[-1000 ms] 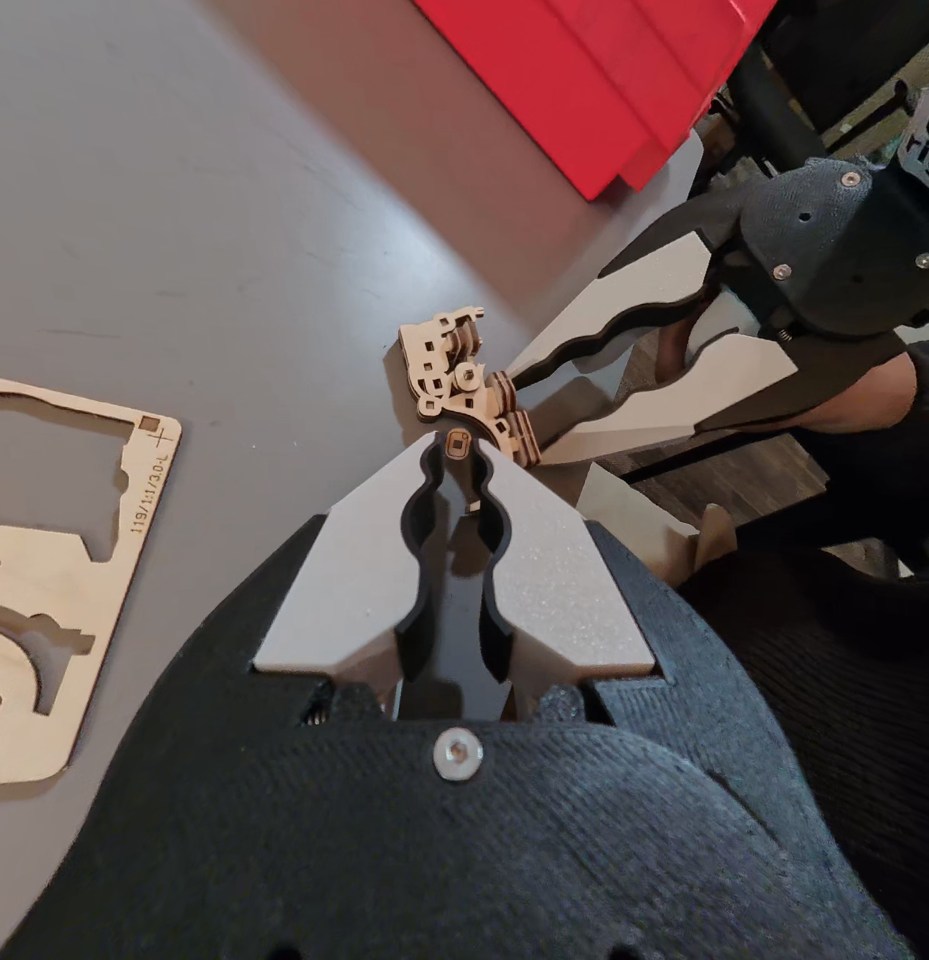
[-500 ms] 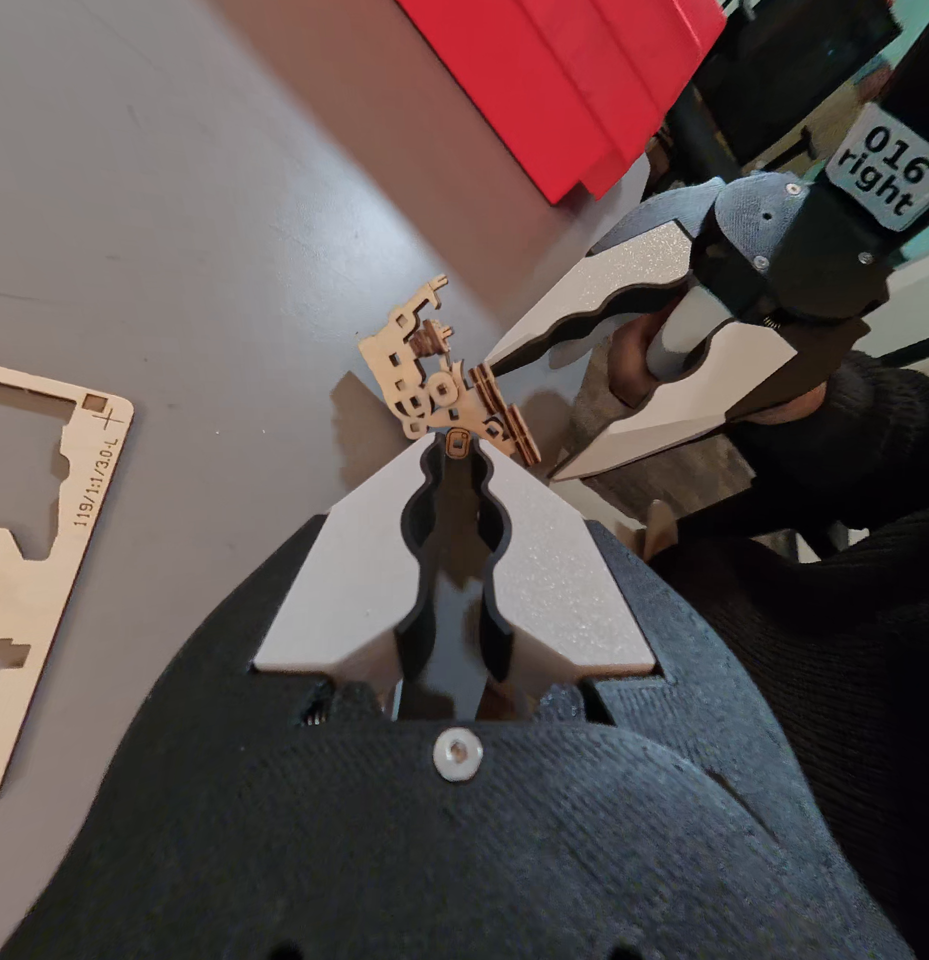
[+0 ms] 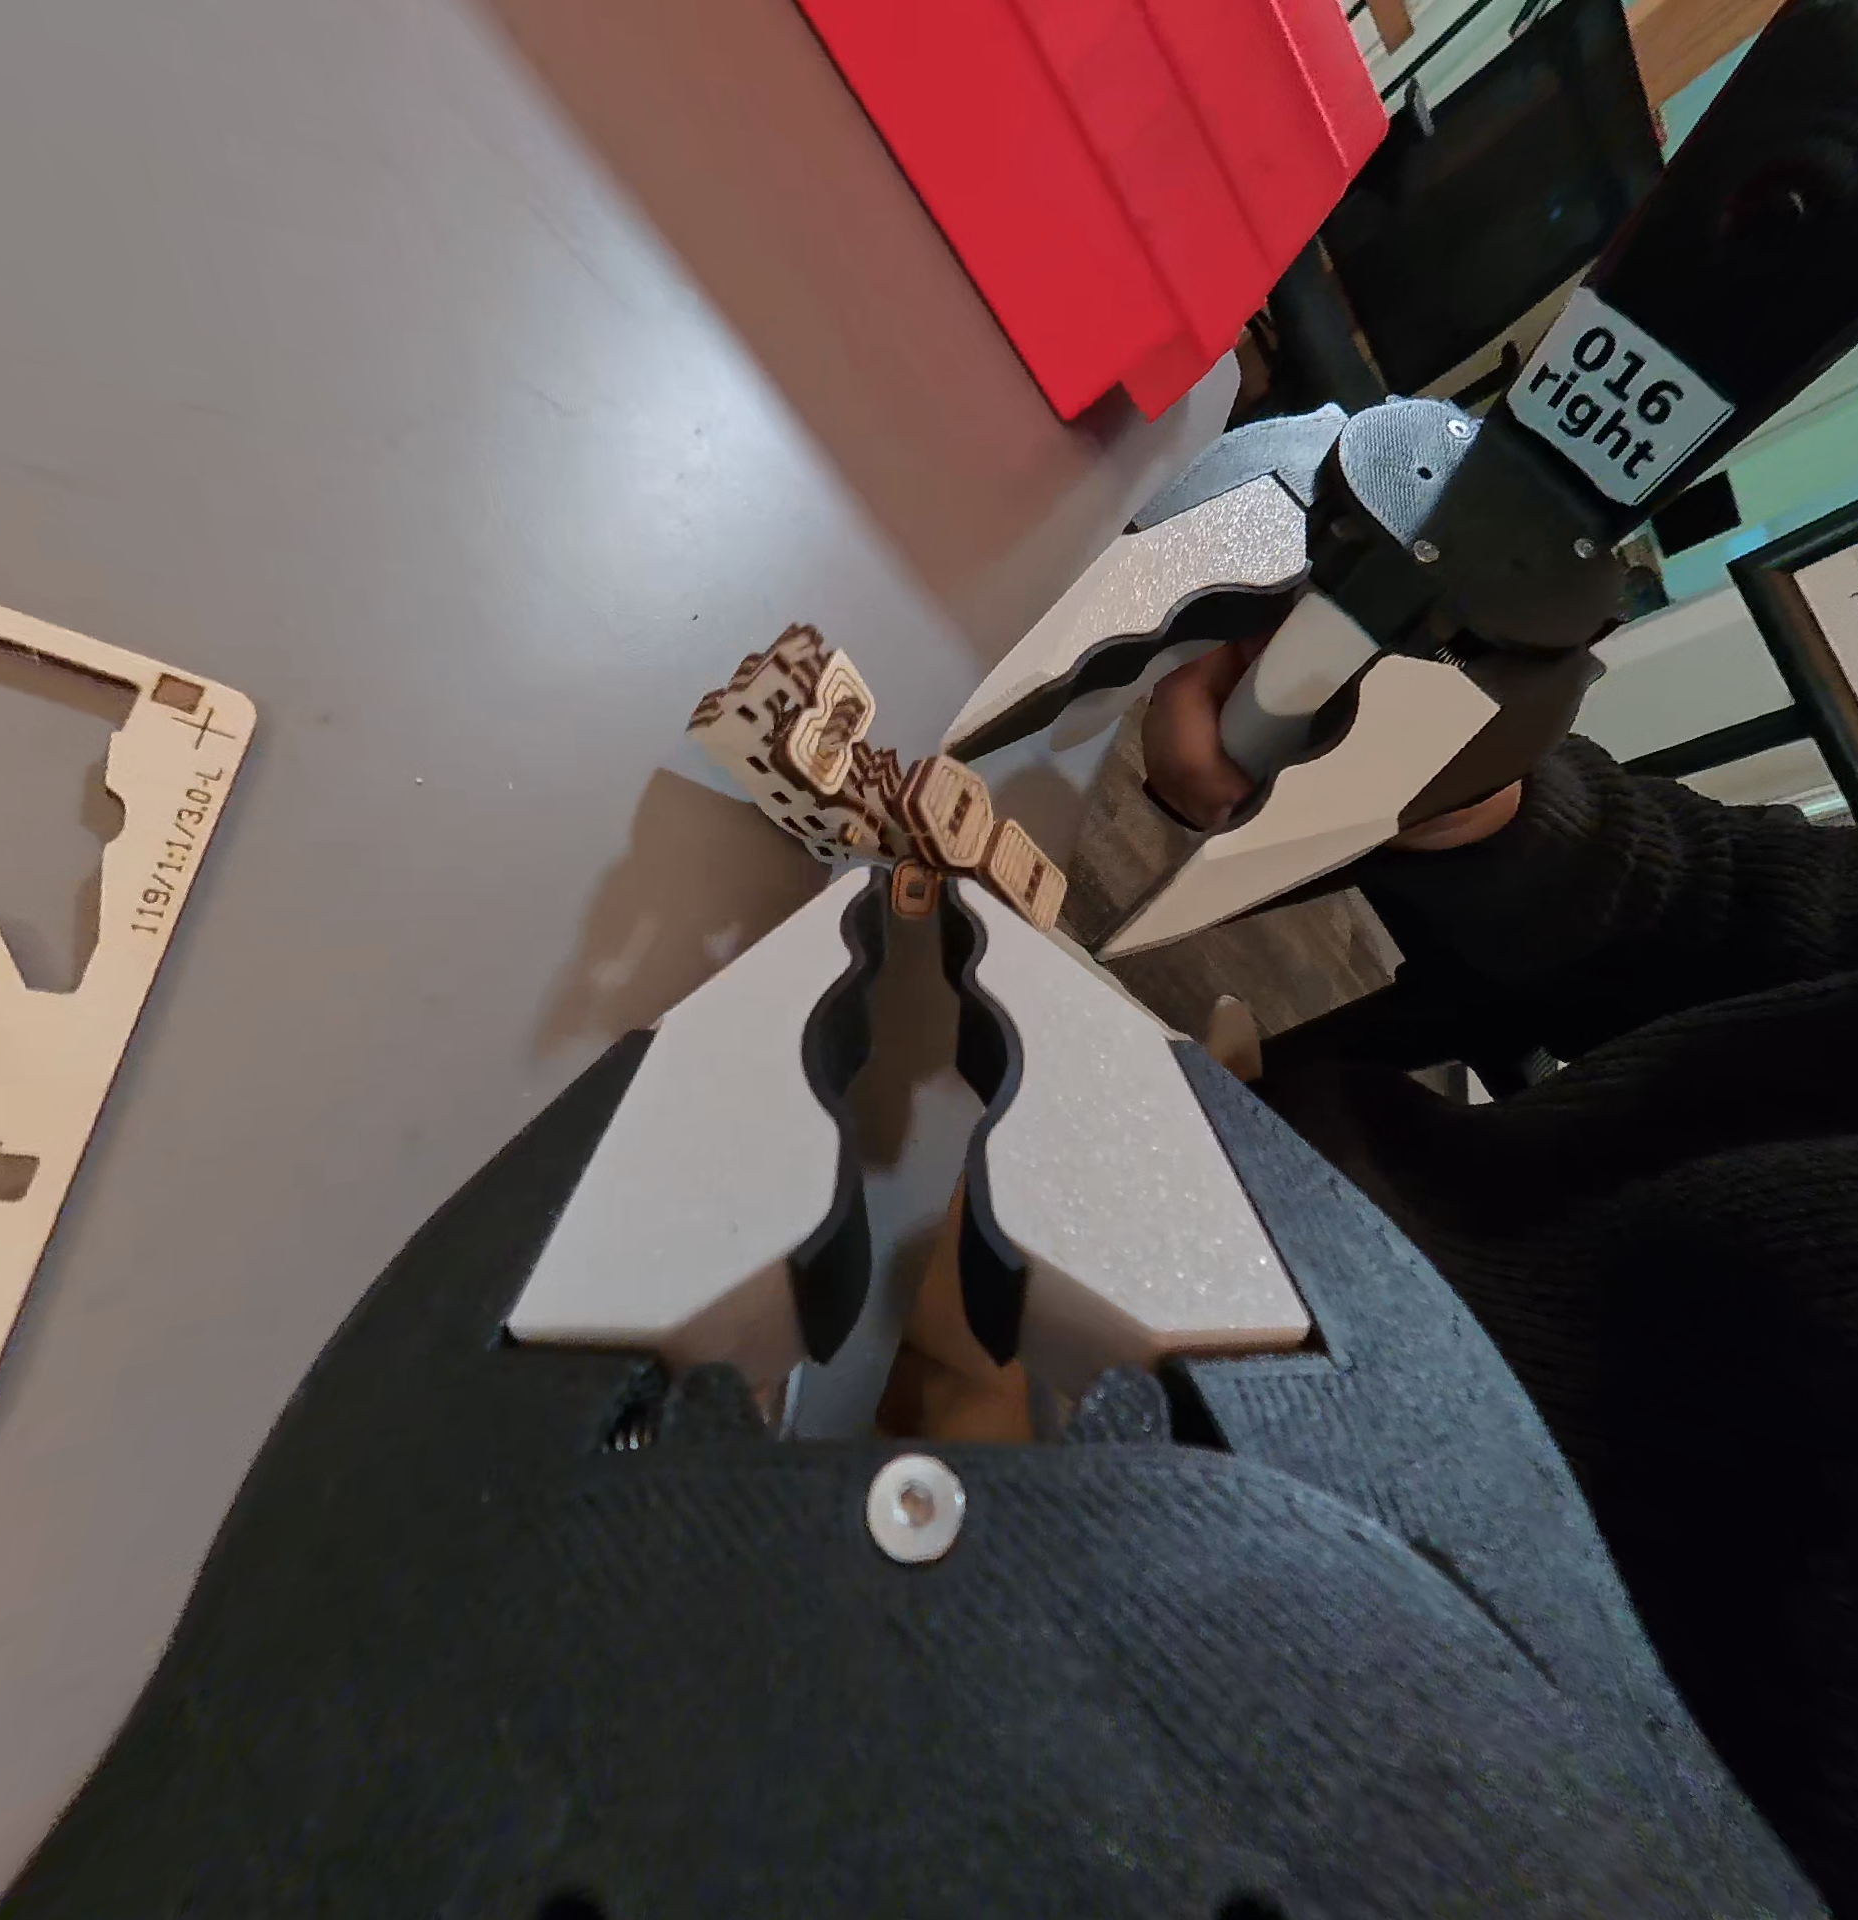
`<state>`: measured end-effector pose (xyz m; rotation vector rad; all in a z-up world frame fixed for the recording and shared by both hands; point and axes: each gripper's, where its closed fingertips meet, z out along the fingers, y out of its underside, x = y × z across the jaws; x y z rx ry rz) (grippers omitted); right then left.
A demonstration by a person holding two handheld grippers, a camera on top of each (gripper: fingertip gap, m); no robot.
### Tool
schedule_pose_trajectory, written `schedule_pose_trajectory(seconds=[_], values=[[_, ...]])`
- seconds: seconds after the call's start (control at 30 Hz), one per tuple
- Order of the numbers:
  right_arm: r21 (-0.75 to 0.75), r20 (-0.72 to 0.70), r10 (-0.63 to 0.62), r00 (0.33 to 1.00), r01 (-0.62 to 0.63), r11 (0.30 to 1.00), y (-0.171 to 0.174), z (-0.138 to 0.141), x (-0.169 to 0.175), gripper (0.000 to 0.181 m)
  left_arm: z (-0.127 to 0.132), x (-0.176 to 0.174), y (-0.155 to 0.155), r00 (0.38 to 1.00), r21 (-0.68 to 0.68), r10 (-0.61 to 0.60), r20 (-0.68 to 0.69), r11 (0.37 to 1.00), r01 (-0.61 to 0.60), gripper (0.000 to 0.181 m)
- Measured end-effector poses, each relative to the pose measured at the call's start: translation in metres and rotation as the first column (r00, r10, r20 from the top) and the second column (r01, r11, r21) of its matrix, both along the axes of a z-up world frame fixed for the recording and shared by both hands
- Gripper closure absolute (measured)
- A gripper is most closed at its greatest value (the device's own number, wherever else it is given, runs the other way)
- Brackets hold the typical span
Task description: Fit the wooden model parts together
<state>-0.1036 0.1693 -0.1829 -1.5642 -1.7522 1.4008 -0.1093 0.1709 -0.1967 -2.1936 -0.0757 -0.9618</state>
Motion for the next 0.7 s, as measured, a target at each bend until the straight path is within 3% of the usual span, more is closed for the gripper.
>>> schedule_pose_trajectory(seconds=[0.03, 0.2, 0.37, 0.57, 0.7], values=[[0.003, -0.001, 0.0, 1.0, 0.0, 1.0, 0.0, 0.0, 0.0, 0.138, 0.0, 0.0, 0.0, 1.0, 0.004, 0.0, -0.004, 1.0, 0.0, 0.173], [0.007, -0.017, -0.005, 1.0, 0.005, 1.0, 0.01, 0.004, 0.001, 0.143, -0.003, 0.001, 0.0, 1.0, -0.008, -0.009, 0.0, 1.0, 0.009, 0.173], [0.034, -0.007, 0.022, 1.0, -0.021, 0.999, 0.025, 0.002, 0.005, 0.16, -0.004, -0.001, 0.001, 1.0, -0.011, -0.005, 0.009, 1.0, 0.005, 0.173], [0.235, 0.046, 0.067, 0.997, -0.076, 0.969, 0.035, -0.009, -0.003, 0.17, -0.005, -0.004, 0.002, 1.0, -0.013, 0.007, 0.018, 1.0, -0.007, 0.173], [0.467, 0.094, 0.163, 0.982, -0.188, 0.864, 0.04, -0.023, -0.009, 0.172, -0.003, -0.008, 0.002, 0.999, -0.012, 0.021, 0.034, 1.0, -0.021, 0.173]])
